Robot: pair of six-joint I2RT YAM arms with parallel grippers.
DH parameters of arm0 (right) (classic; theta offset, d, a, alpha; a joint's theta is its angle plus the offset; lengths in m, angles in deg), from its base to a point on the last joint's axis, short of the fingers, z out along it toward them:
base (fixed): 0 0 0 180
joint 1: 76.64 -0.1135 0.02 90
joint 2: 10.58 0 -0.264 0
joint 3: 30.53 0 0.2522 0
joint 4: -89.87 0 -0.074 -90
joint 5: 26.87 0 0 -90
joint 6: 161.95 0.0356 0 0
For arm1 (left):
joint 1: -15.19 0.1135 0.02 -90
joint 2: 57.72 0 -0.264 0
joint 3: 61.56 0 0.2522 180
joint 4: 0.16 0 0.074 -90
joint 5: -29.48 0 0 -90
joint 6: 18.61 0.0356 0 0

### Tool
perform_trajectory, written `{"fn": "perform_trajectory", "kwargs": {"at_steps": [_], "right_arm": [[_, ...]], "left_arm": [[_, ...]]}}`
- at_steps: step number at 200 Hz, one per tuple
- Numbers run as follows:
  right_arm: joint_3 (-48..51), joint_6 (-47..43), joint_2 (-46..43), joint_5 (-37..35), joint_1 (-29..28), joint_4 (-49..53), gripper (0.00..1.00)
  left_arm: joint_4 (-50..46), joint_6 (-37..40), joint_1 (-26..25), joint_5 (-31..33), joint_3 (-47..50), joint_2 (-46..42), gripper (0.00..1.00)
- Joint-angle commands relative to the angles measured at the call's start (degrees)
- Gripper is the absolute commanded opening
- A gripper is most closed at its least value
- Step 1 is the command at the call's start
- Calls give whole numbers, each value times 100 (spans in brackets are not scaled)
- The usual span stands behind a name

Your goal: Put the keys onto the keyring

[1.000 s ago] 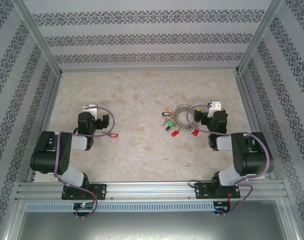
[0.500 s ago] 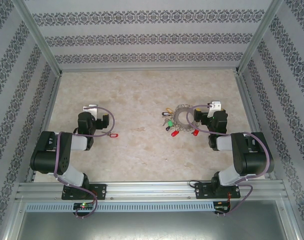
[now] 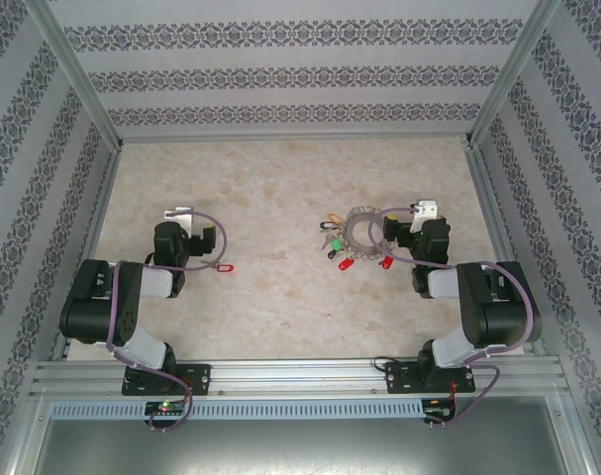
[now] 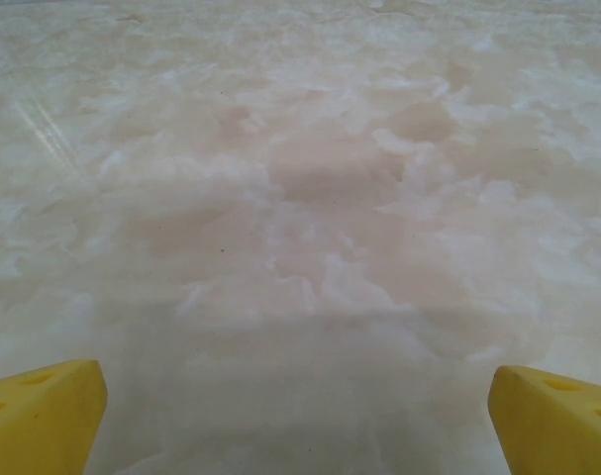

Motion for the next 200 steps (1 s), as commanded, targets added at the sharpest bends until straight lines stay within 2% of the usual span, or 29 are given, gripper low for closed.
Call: {"fn": "perform_trajectory", "kwargs": {"at_steps": [1, 9, 17, 32, 48, 60, 80, 102, 122, 139, 155, 173, 184, 200], "right_arm": [[-70, 279, -296, -567, 7, -37, 98], [-122, 315, -546, -694, 7, 452, 98], [-199, 373, -621, -1022, -16, 532, 98], [-463, 588, -1003, -1738, -54, 1389, 98], [-590, 739, -1570, -1979, -54, 1931, 98], [-599, 926, -2138, -1901, -50, 2369, 98], [-878, 1368, -2894, -1590, 19, 3538, 98], [-1569, 1868, -3045, -650, 51, 5328, 98], [-1708, 2173, -3000, 199, 49, 6155, 98], [-1927, 2178, -2795, 1006, 51, 6862, 95], [-2192, 2080, -2381, 1813, 51, 7464, 88], [-2459, 1955, -1749, 2607, 45, 7956, 71], [-2534, 1895, -1470, 2784, 5, 8091, 62], [-2560, 1861, -1145, 2761, -118, 8133, 56]], "left_arm": [[141, -59, 23, 25, -129, -110, 100], [-114, -19, -54, 175, -205, -252, 100], [-415, 5, -169, 454, -271, -503, 100], [-1913, -388, -283, 1042, -716, -1154, 100], [-3087, -898, -282, 1268, -1076, -1750, 100], [-3746, -1024, -285, 1332, -1254, -2168, 100], [-5241, -1672, -273, 2161, -1800, -2762, 100], [-6834, -2468, -263, 2344, -2559, -3029, 99], [-7299, -2453, -246, 1775, -2884, -2999, 100], [-7514, -2314, -250, 805, -3005, -2847, 100], [-7645, -2028, -246, -55, -3047, -2652, 100], [-7797, -1862, -254, -467, -3030, -2413, 100], [-7709, -1840, -254, -673, -2901, -2298, 100], [-7554, -1835, -254, -992, -2782, -2172, 100]]}}
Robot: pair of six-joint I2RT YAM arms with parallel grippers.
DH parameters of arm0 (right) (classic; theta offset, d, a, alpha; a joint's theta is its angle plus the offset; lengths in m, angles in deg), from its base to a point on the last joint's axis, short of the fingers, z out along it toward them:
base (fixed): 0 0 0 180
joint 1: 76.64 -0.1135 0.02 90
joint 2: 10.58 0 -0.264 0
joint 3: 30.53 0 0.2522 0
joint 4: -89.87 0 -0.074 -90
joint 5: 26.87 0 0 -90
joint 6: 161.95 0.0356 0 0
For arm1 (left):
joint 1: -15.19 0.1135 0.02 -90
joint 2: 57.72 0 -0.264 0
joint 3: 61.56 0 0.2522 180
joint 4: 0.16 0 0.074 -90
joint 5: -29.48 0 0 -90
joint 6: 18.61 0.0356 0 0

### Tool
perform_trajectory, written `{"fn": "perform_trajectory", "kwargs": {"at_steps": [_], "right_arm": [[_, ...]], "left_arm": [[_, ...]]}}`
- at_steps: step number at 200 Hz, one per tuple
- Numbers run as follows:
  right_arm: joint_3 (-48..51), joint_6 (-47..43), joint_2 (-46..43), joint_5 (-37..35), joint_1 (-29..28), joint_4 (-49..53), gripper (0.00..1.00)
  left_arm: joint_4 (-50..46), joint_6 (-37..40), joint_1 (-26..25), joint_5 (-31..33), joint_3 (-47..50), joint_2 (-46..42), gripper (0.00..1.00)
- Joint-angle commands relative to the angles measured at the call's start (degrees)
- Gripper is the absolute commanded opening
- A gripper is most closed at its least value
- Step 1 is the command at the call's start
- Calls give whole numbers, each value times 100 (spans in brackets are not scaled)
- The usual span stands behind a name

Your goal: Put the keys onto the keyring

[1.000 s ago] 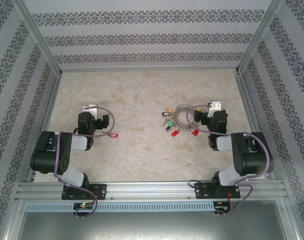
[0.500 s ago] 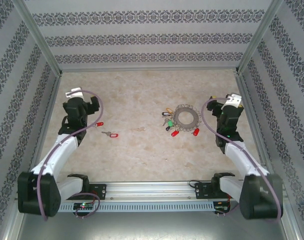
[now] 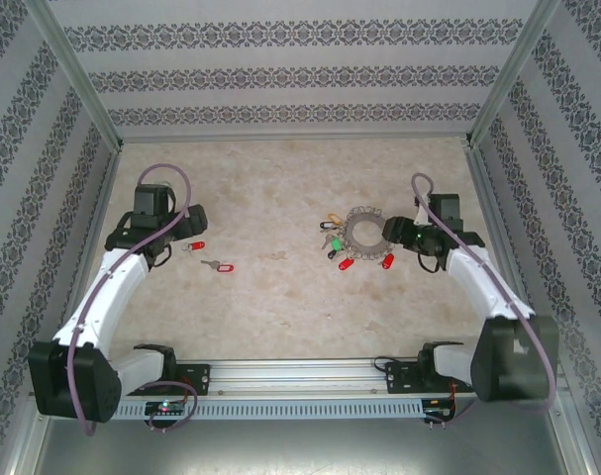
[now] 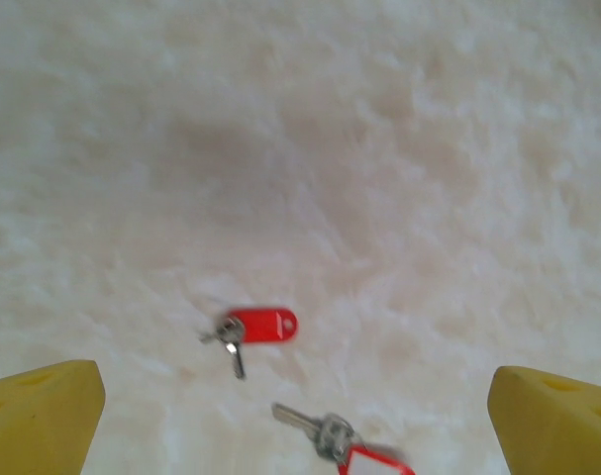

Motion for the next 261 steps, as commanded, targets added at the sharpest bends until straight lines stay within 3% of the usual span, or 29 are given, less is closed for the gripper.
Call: {"fn": "perform_trajectory", "kwargs": {"at_steps": [1, 44, 91, 261], "right_arm": [[-190, -65, 355, 734, -158, 746, 56], [-280, -13, 820, 291, -637, 836, 43], [-730, -205, 1557, 388, -436, 980, 33], [-1151, -309, 2355, 526, -482, 1116, 22]], "left_arm": [[-239, 162, -16, -865, 130, 118, 100], [-273, 138, -18, -777, 51, 189, 100], [-218, 121, -16, -358, 104, -116, 100], [-318, 56, -16, -165, 85, -214, 100]]}}
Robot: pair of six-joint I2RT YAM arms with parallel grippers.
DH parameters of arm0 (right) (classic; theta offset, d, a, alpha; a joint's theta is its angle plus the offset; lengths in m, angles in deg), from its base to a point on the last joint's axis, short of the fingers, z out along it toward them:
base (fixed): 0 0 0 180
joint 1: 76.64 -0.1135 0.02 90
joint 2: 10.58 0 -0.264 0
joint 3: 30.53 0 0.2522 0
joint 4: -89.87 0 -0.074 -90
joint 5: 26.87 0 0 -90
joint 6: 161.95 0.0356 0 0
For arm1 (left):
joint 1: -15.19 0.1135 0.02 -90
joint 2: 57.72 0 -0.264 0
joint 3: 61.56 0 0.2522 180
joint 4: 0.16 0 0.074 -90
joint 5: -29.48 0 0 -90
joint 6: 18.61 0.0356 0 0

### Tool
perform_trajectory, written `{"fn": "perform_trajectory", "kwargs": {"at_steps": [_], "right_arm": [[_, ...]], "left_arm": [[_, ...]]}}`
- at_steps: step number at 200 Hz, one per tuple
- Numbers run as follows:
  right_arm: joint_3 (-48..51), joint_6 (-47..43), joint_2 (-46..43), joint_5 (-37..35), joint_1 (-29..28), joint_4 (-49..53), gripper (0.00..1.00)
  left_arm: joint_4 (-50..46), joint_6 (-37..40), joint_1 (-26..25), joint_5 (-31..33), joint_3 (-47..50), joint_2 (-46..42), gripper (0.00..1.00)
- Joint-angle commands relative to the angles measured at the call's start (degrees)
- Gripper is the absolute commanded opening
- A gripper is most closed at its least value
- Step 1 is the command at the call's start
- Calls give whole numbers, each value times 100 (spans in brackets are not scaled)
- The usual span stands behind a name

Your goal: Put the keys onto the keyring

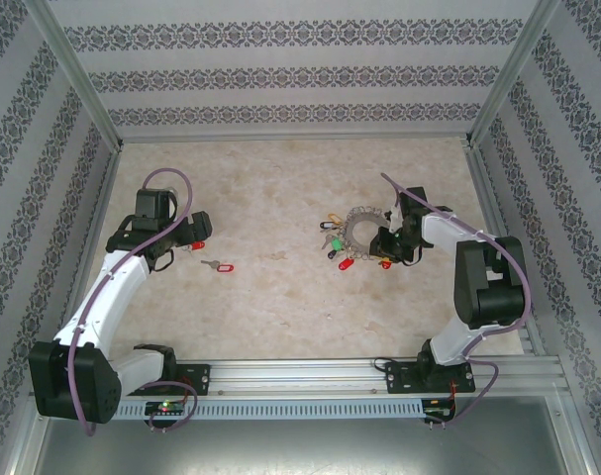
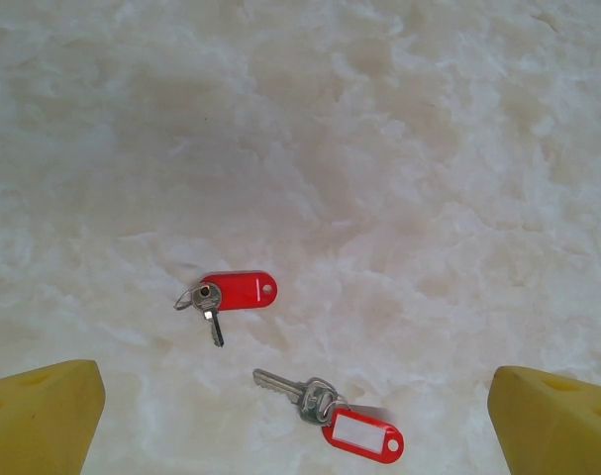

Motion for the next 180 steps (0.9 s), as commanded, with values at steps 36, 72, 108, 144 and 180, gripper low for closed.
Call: {"fn": "perform_trajectory", "kwargs": {"at_steps": [36, 72, 108, 144, 180], "right_arm": [[-188, -33, 183, 37, -106, 96, 21], [-205, -16, 353, 122, -166, 66, 23], [-244, -11, 456, 16, -175, 42, 23], [-167, 31, 447, 29, -177, -46, 24], [-67, 138, 425, 25, -172, -215, 24]], "left_arm": [[-209, 28, -16, 82, -32, -81, 100], [-241, 36, -16, 47, -74, -37, 100], [-233, 14, -17, -47, -64, -22, 100], [-236, 3, -16, -75, -64, -31, 100], [-231, 7, -16, -82, -72, -37, 100]]}}
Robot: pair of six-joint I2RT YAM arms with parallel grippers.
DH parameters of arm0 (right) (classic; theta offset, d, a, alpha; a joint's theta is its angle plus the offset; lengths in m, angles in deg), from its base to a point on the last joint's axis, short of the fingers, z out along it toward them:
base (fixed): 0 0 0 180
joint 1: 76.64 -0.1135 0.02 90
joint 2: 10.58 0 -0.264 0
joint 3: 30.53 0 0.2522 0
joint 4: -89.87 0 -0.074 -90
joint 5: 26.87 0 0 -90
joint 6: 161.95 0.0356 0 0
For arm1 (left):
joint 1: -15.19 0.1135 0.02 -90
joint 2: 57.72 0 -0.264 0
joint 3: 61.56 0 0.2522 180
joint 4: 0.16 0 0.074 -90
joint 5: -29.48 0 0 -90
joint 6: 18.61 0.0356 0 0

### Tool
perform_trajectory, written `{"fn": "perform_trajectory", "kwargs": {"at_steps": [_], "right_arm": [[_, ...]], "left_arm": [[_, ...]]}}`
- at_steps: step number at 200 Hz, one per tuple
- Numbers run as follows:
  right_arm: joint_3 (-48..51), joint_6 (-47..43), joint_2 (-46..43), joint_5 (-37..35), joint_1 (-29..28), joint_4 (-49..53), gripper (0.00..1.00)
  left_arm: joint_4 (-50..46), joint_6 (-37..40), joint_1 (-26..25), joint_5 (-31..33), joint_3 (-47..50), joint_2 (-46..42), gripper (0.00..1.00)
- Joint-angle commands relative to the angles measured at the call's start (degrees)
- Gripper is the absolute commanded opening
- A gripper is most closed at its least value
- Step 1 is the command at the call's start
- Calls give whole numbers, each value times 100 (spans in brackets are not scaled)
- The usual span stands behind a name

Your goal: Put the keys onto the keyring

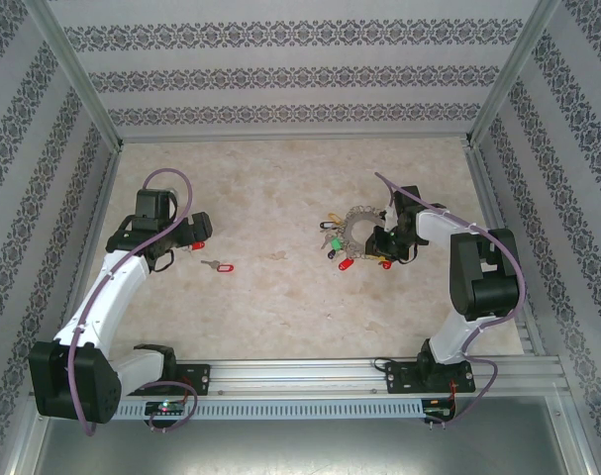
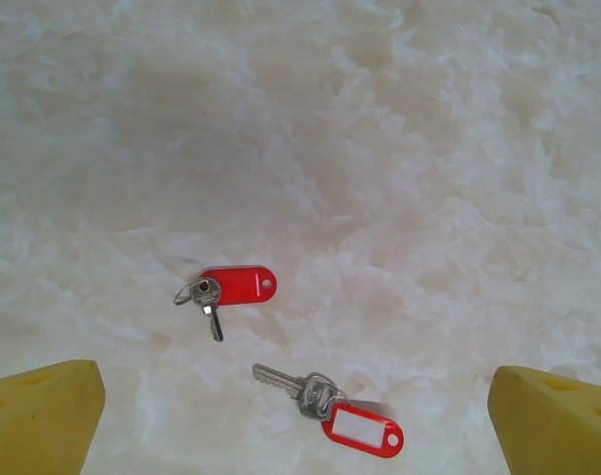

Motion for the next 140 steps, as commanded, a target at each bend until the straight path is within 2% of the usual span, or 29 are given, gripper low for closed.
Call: {"fn": "perform_trajectory", "kwargs": {"at_steps": [1, 91, 140], "right_arm": [[89, 125, 80, -23, -56, -131, 24], [15, 309, 117, 70, -57, -138, 20], [-27, 299, 144, 86, -60, -84, 12]], "left_arm": [[-183, 5, -20, -58, -72, -39, 100], [-191, 5, -16, -85, -82, -66, 100], [-199, 6, -16, -85, -81, -83, 100]]}}
